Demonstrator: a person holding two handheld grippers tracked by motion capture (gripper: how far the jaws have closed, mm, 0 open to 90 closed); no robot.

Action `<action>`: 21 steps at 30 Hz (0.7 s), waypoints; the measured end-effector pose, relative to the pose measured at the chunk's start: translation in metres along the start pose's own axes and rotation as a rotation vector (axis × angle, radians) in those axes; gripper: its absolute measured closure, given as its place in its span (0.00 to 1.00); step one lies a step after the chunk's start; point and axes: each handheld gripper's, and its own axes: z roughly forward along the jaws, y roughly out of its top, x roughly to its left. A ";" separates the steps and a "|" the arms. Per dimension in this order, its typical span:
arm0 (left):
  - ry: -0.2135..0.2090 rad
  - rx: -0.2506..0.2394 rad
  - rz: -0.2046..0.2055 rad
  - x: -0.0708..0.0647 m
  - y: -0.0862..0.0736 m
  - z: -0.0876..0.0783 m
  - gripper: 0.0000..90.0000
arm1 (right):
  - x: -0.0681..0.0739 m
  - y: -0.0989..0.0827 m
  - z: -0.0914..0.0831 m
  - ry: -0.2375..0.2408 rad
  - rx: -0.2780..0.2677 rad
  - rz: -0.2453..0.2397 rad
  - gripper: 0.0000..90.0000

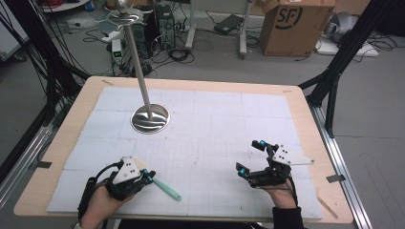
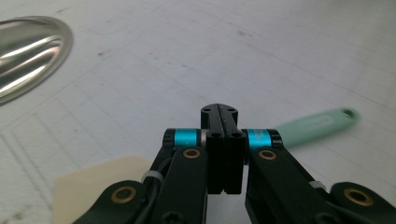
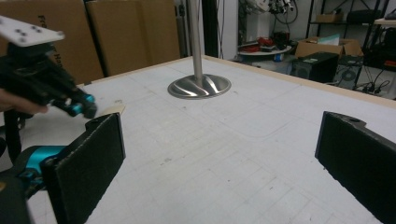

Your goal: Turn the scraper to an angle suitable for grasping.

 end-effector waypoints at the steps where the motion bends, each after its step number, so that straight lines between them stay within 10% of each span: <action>1: -0.012 0.002 0.006 -0.005 -0.002 0.000 1.00 | 0.000 0.000 0.000 0.000 0.000 0.000 0.00; 13: -0.123 0.071 0.078 -0.039 -0.005 0.025 1.00 | -0.002 0.001 -0.003 -0.007 -0.007 0.006 0.00; 21: -0.112 0.041 0.047 -0.027 0.007 0.049 1.00 | -0.001 0.002 -0.004 -0.007 -0.017 0.002 0.00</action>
